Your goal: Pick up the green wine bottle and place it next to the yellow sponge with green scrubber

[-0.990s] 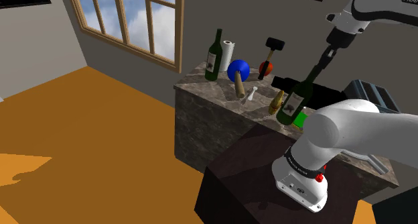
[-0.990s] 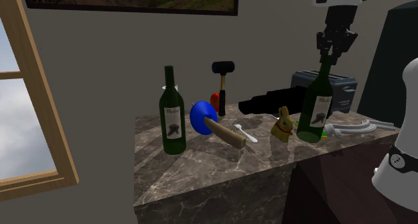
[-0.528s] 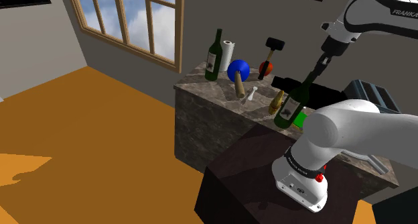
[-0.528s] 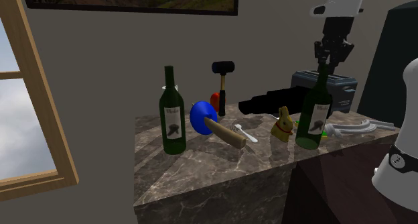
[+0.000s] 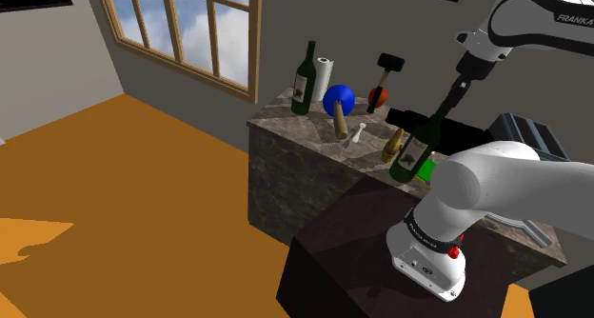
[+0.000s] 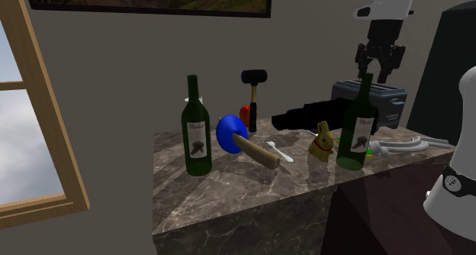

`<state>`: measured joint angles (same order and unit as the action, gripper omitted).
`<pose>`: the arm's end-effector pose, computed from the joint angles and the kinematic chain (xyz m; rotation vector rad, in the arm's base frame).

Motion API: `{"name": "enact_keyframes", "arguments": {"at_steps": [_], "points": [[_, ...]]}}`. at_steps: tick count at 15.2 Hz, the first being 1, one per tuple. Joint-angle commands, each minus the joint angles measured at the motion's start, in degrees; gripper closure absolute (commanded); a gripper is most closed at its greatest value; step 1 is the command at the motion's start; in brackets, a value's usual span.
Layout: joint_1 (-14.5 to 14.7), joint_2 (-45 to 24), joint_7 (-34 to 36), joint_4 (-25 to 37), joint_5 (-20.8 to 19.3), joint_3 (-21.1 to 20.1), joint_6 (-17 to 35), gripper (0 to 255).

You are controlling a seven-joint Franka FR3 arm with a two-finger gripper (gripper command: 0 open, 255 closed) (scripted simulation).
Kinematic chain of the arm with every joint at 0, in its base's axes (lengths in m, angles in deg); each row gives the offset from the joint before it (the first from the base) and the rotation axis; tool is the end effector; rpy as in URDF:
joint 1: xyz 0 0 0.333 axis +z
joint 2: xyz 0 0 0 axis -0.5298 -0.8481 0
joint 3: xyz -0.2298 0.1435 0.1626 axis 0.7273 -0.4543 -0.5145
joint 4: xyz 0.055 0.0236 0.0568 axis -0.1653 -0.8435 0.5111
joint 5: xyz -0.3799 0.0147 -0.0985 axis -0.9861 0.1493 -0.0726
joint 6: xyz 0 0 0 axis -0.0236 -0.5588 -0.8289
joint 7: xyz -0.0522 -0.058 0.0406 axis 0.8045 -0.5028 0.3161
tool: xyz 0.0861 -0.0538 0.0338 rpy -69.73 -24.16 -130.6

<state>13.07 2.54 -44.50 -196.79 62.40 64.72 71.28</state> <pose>0.1553 -0.2315 0.4774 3.1065 0.2869 0.0471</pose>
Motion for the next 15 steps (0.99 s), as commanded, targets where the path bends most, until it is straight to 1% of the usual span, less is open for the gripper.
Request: {"name": "enact_keyframes", "arguments": {"at_steps": [1,4,8,15], "points": [[0.0,0.0,0.0,0.0,0.0,0.0,0.0,0],[0.0,0.0,0.0,0.0,0.0,0.0,0.0,0],[1.2,-0.7,-0.4,7.2,2.8,-2.9,-6.5,0],[1.2,-0.7,-0.4,7.2,2.8,-2.9,-6.5,0]]}}
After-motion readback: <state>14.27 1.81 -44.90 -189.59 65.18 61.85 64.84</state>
